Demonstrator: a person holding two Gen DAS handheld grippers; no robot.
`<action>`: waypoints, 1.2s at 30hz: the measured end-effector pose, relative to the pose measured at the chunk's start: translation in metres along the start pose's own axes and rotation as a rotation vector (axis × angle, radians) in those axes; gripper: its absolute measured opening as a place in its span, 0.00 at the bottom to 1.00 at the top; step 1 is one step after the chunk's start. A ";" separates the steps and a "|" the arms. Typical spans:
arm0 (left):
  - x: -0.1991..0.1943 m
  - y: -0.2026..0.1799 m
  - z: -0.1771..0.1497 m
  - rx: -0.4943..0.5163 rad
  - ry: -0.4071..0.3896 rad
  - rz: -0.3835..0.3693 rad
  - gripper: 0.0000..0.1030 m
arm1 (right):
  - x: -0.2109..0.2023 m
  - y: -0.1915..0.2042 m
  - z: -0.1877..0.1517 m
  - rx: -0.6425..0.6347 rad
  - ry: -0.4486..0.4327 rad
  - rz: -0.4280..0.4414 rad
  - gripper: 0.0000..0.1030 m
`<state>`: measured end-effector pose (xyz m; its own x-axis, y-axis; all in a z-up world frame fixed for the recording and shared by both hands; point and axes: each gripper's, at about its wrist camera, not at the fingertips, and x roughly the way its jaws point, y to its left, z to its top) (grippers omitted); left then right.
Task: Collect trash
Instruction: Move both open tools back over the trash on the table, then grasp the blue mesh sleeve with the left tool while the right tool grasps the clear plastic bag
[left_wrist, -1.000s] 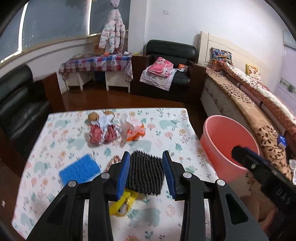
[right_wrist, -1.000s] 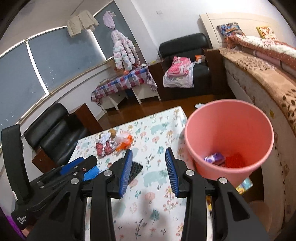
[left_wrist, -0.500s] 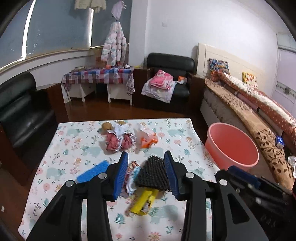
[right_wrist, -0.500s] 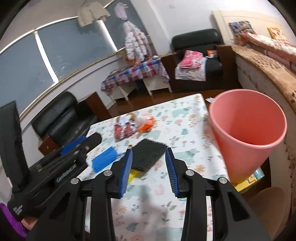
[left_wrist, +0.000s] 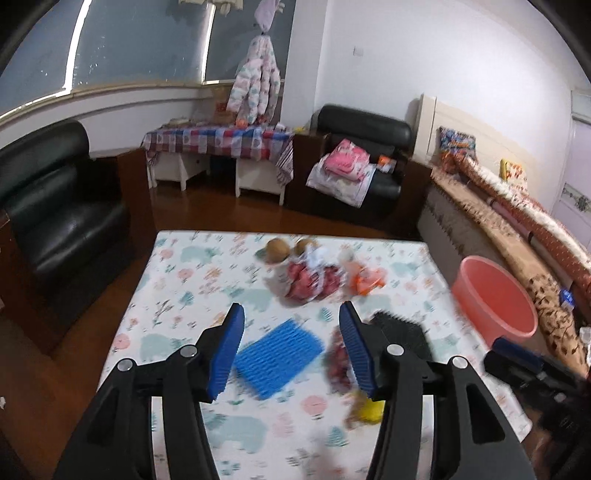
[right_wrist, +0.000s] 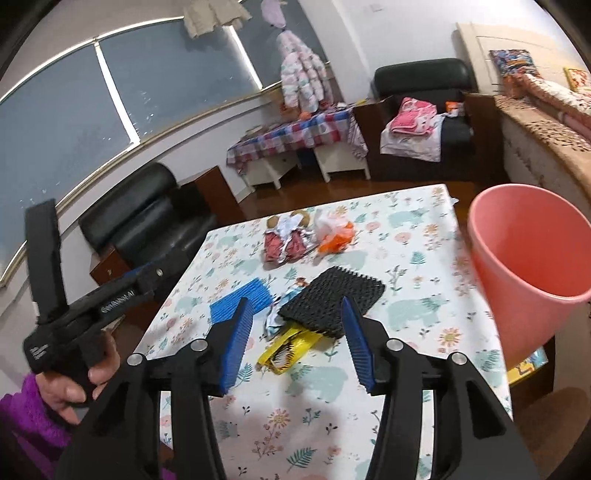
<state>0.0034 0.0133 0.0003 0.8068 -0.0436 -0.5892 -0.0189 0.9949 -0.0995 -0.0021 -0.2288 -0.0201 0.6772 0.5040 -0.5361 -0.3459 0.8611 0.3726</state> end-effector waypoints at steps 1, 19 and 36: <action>0.004 0.005 -0.003 0.005 0.013 0.005 0.51 | 0.001 0.000 0.000 -0.001 0.002 0.005 0.49; 0.069 0.025 -0.028 0.165 0.201 -0.091 0.51 | 0.053 -0.014 0.013 -0.028 0.057 -0.144 0.49; 0.103 0.046 -0.029 0.103 0.311 -0.145 0.05 | 0.100 -0.028 0.055 -0.040 0.119 -0.113 0.49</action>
<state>0.0687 0.0521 -0.0880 0.5785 -0.1946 -0.7921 0.1550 0.9797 -0.1275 0.1109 -0.2064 -0.0419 0.6323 0.4057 -0.6600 -0.2988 0.9137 0.2753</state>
